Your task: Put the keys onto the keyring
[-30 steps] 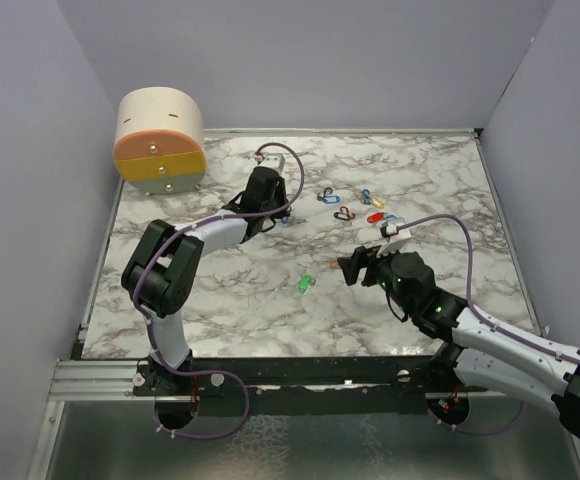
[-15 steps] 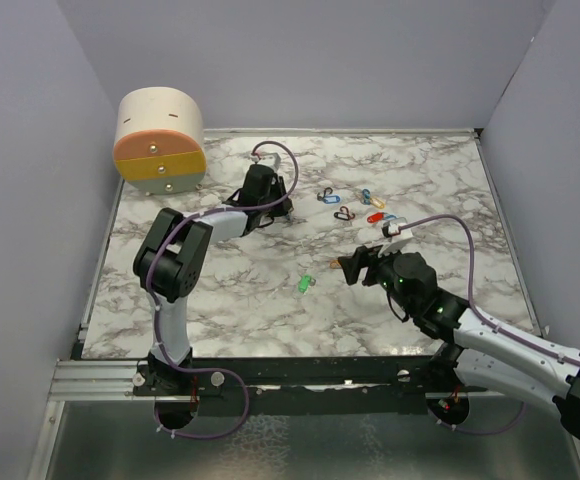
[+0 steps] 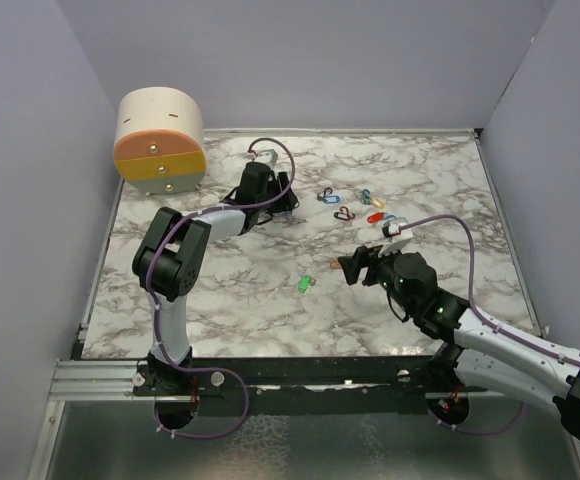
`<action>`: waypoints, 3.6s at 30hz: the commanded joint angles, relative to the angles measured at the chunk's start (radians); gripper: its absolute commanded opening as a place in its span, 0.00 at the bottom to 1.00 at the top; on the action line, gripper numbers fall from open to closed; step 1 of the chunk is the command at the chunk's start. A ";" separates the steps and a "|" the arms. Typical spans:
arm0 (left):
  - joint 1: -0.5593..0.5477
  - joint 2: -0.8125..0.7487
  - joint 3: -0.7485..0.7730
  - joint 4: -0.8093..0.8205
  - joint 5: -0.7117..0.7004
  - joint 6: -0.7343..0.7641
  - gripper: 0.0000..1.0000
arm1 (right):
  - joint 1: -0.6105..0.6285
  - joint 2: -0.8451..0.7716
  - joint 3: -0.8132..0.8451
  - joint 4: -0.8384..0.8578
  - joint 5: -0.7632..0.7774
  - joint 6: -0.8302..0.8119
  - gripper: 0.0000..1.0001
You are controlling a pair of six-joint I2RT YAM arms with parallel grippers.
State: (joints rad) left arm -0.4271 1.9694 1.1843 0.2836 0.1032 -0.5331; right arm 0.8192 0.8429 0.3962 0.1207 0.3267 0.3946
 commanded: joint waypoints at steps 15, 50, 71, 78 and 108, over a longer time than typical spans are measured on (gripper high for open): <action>0.004 -0.068 -0.059 0.092 0.093 -0.060 0.54 | 0.005 0.340 0.147 0.185 -0.084 -0.011 0.72; 0.003 -0.237 -0.188 0.117 0.222 -0.080 0.56 | -0.187 0.860 0.472 0.428 -0.402 -0.049 0.44; -0.004 -0.253 -0.206 0.117 0.275 -0.083 0.56 | -0.204 0.925 0.478 0.502 -0.414 -0.054 0.31; -0.008 -0.253 -0.214 0.117 0.286 -0.085 0.56 | -0.210 0.931 0.475 0.526 -0.422 -0.067 0.25; -0.006 -0.333 -0.237 0.105 0.212 -0.108 0.57 | -0.263 1.033 0.558 0.505 -0.397 -0.074 0.01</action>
State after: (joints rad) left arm -0.4335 1.7000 0.9649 0.3767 0.3477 -0.6350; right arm 0.5587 1.8454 0.9104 0.5983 -0.0826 0.3206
